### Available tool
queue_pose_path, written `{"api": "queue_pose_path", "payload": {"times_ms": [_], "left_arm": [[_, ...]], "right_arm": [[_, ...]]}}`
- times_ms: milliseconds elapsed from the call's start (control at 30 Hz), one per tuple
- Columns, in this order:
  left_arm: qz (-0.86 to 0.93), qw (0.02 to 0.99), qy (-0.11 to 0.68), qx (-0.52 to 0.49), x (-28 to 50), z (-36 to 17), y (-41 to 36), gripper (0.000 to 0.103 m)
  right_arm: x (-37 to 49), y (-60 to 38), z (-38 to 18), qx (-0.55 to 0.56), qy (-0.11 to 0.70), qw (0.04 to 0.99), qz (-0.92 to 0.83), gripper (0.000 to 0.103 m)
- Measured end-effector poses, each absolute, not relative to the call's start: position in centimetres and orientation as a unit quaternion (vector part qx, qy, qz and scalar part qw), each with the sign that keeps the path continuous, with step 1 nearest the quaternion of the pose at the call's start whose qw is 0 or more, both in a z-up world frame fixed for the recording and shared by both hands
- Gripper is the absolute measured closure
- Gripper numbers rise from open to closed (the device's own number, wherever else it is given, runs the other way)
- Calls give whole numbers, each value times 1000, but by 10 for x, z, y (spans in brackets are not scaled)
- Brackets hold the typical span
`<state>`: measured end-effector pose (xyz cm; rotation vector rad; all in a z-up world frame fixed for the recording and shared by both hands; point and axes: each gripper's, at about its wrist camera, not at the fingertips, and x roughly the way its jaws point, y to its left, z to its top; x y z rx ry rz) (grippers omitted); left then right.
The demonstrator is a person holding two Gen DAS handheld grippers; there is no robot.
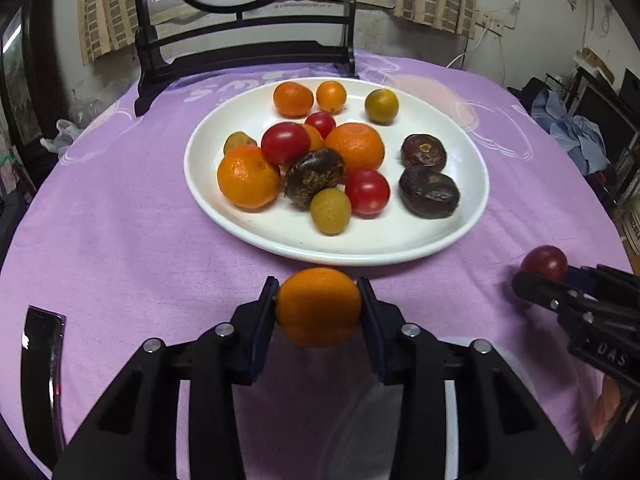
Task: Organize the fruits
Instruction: 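Carry the dark red tomato and orange to the plate and open both tools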
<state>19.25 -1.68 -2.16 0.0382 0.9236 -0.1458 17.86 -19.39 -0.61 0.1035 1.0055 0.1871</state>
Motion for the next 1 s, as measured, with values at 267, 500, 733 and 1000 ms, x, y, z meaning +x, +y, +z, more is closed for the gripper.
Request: {"api": "queue_pose_path", "payload": {"times_ms": [267,500,733,1000], "left_arm": [[-90,902,421,9,189,21,-15,64],[-81,906,416,10,209,43,-11,64],[-68,904,422,2,253,49,-9,64],[-29,900,435,12,298,34,-4,64]], "right_arm": [[175,-189,9,55,464,879,99,65],[194,-177,35,43,445,888,112,65],[228,-151,45,21,427,894,136,65],[271,-135,22,4,454,882,127,65]]}}
